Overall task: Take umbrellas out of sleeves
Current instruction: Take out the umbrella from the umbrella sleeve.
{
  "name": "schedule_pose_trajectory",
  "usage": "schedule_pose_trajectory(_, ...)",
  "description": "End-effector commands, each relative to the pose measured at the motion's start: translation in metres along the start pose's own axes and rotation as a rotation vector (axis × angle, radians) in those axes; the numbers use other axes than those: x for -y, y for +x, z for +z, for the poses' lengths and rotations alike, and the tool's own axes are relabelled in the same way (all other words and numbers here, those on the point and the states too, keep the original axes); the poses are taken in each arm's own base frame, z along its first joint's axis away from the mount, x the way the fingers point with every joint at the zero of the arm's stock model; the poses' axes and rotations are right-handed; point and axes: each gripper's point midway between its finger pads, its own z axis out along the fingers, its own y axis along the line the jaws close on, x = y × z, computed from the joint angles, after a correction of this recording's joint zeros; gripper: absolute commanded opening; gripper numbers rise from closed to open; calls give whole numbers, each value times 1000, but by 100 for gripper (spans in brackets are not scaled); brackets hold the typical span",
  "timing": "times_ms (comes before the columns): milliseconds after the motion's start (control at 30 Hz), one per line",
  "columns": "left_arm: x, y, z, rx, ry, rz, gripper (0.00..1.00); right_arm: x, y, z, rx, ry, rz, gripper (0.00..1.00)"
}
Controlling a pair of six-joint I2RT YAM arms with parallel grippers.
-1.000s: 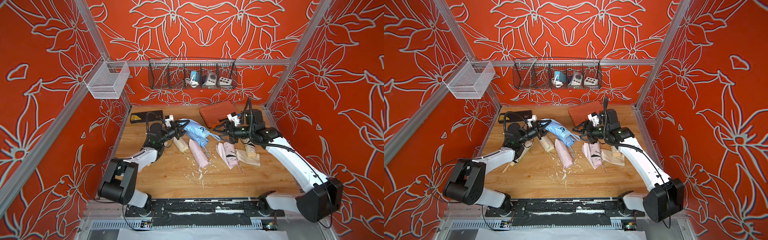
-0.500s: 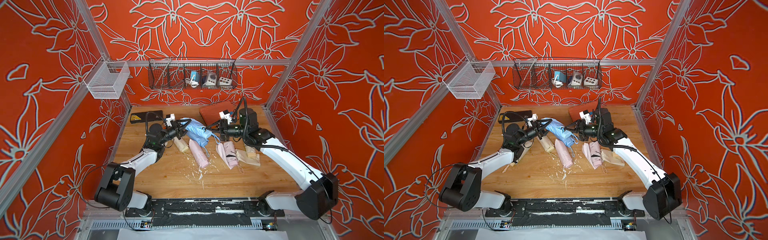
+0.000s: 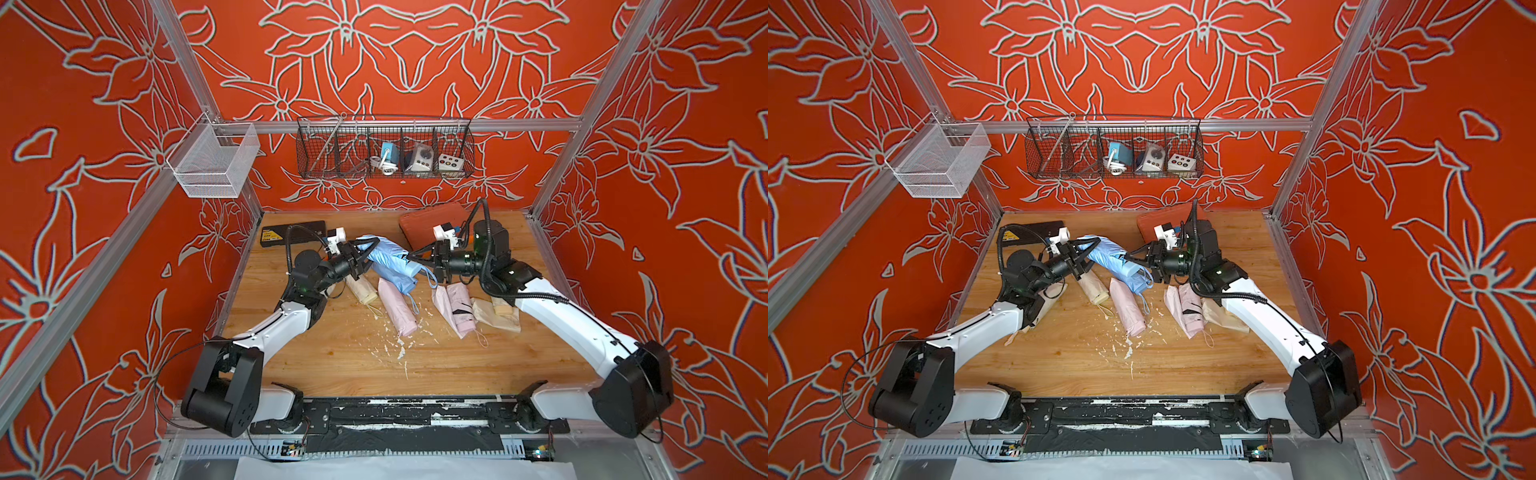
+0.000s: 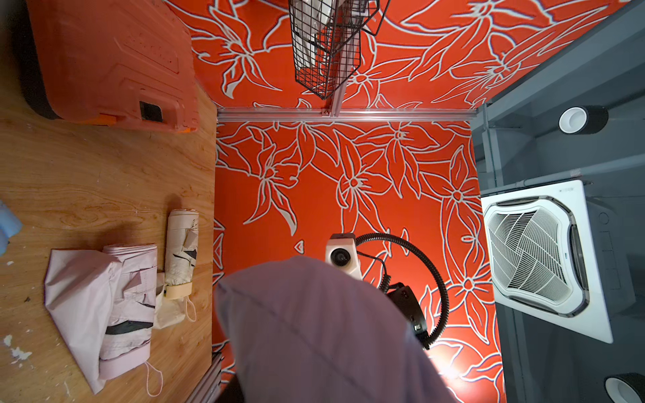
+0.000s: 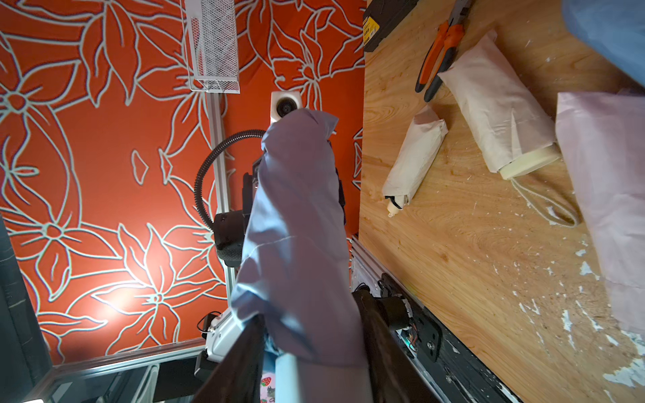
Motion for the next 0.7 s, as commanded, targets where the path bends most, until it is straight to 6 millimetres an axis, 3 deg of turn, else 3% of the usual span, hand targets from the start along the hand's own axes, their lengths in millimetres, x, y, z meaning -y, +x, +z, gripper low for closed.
schedule_pose_trajectory(0, 30, 2, -6, 29, 97, 67, 35, -10, 2, 3, 11, -44, -1, 53)
schedule_pose_trajectory(433, 28, -5, -4, 55, 67, 117, 35, -9, 5, 2, 13, -46, 23, 42)
schedule_pose_trajectory(667, 23, -5, -4, 56, 51, 125, 36, -11, 2, 6, 5, -64, 29, 41)
